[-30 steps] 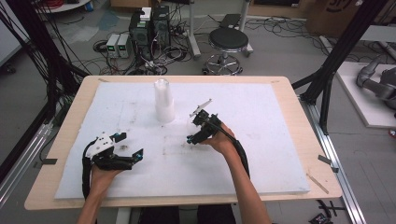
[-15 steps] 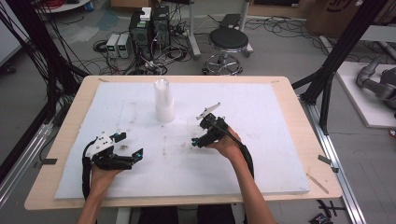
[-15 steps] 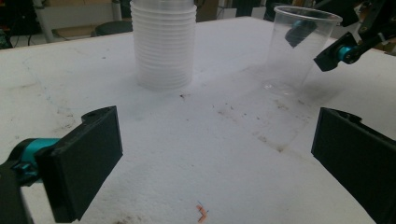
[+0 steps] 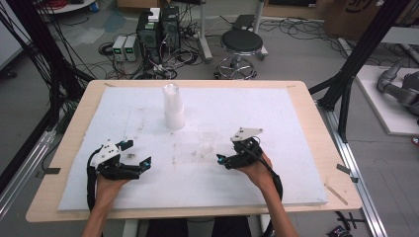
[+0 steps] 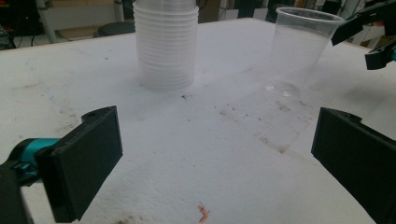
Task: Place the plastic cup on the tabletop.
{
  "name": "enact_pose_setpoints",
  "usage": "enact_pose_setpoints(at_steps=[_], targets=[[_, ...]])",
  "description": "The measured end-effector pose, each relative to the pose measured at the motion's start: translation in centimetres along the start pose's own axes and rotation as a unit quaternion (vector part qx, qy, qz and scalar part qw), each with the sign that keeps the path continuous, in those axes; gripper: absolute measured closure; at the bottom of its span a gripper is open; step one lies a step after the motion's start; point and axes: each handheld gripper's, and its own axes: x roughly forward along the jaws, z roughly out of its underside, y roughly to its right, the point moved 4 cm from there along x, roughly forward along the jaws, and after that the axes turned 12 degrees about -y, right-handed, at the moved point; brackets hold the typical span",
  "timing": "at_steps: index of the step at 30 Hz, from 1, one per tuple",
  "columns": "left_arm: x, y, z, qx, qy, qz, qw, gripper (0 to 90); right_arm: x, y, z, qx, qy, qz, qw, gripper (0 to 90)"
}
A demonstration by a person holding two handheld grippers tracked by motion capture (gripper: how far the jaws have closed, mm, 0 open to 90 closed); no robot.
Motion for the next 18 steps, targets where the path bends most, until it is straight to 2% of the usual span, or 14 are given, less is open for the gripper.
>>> enact_pose_setpoints(at_steps=[5, 9, 11, 13, 18], targets=[[0.0, 0.0, 0.0, 0.0, 0.0, -0.005, 1.0, 1.8, -1.0, 1.3, 2.3, 0.02, 0.036, 0.039, 0.9984, 20.0], [-0.1, 0.1, 0.0, 0.0, 0.007, -0.012, 0.9999, 1.8, -1.6, 2.2, 4.1, 0.059, 0.074, 0.066, 0.9934, 20.0], [-0.2, 0.0, 0.0, -0.003, 0.007, -0.015, 0.9999, 1.8, -1.7, 2.3, 4.7, 0.064, 0.096, 0.078, 0.9903, 20.0], [-0.1, -0.1, 0.0, -0.009, 0.006, -0.015, 0.9998, 1.8, -1.9, 2.3, 5.1, 0.068, 0.115, 0.079, 0.9879, 20.1], [-0.1, -0.1, 0.0, -0.01, 0.006, -0.015, 0.9998, 1.8, -1.9, 2.7, 5.7, 0.088, 0.123, 0.075, 0.9857, 20.1]])
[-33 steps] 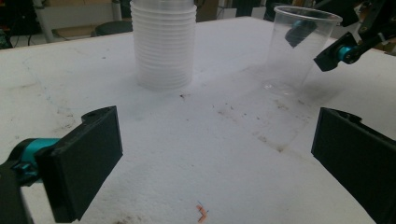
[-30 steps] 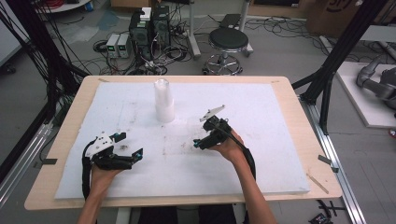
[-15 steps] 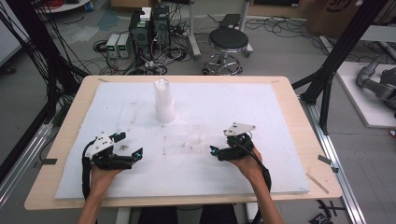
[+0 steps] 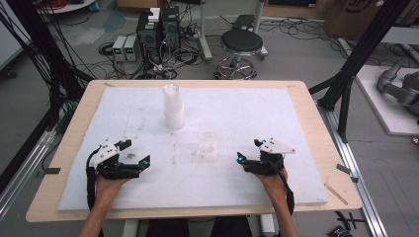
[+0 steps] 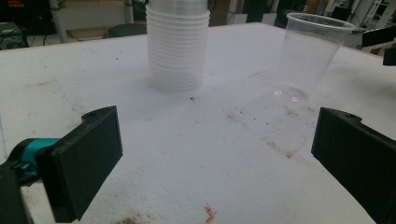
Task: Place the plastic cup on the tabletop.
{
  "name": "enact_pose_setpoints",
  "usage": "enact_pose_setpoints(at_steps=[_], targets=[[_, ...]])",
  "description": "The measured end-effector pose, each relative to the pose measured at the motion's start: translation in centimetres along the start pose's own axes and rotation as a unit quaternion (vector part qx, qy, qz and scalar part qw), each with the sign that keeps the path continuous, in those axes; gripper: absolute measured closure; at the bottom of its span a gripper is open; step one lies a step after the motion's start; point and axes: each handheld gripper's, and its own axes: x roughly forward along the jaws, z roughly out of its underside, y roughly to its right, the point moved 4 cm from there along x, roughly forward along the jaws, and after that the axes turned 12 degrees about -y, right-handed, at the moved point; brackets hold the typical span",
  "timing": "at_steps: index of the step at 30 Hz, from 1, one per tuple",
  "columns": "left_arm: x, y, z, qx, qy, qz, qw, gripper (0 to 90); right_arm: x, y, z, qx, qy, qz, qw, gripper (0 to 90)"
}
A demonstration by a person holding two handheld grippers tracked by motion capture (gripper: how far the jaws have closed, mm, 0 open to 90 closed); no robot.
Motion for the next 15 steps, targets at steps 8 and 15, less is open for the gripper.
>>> enact_pose_setpoints(at_steps=[8, 15], targets=[[-0.03, 0.14, 0.01, 0.006, 0.001, 0.0, 1.0, 1.8, -0.17, 0.4, 0.52, 0.004, 0.001, 0.011, 0.9999, 20.1], [-0.06, 0.22, 0.01, 0.011, 0.003, -0.002, 0.9999, 1.8, -0.24, 0.74, 1.04, 0.016, 0.001, 0.009, 0.9998, 20.1]])
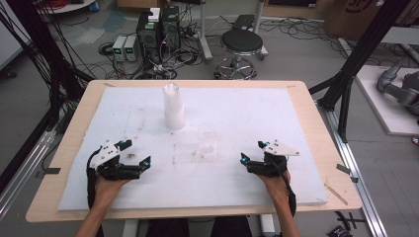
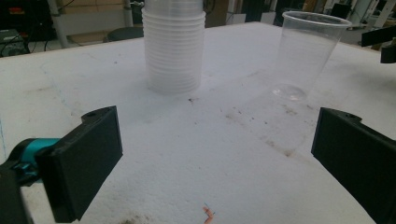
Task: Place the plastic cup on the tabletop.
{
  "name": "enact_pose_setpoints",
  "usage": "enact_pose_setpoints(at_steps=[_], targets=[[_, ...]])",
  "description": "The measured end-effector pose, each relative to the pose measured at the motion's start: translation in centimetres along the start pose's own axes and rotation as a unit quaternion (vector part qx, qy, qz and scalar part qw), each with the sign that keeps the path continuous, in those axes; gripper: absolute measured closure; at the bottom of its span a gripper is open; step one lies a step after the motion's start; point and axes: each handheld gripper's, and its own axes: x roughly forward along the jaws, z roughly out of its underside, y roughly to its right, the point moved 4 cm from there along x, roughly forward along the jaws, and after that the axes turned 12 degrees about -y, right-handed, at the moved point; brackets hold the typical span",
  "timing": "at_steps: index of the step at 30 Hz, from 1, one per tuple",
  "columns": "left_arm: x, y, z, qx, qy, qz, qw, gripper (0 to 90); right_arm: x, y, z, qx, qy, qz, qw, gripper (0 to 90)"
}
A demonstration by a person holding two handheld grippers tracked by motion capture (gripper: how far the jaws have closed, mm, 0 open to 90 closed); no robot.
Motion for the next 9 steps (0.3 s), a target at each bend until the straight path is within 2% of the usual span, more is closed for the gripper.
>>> enact_pose_setpoints(at_steps=[4, 9], targets=[[0.01, -0.05, -0.01, 0.0, -0.001, 0.0, 1.0, 1.8, 0.23, 0.18, 0.25, -0.003, -0.003, -0.003, 1.0, 20.1], [-0.08, -0.02, 0.01, 0.0, 0.004, 0.001, 1.0, 1.8, 0.32, 0.45, 0.46, 0.011, -0.004, -0.001, 0.9999, 20.1]])
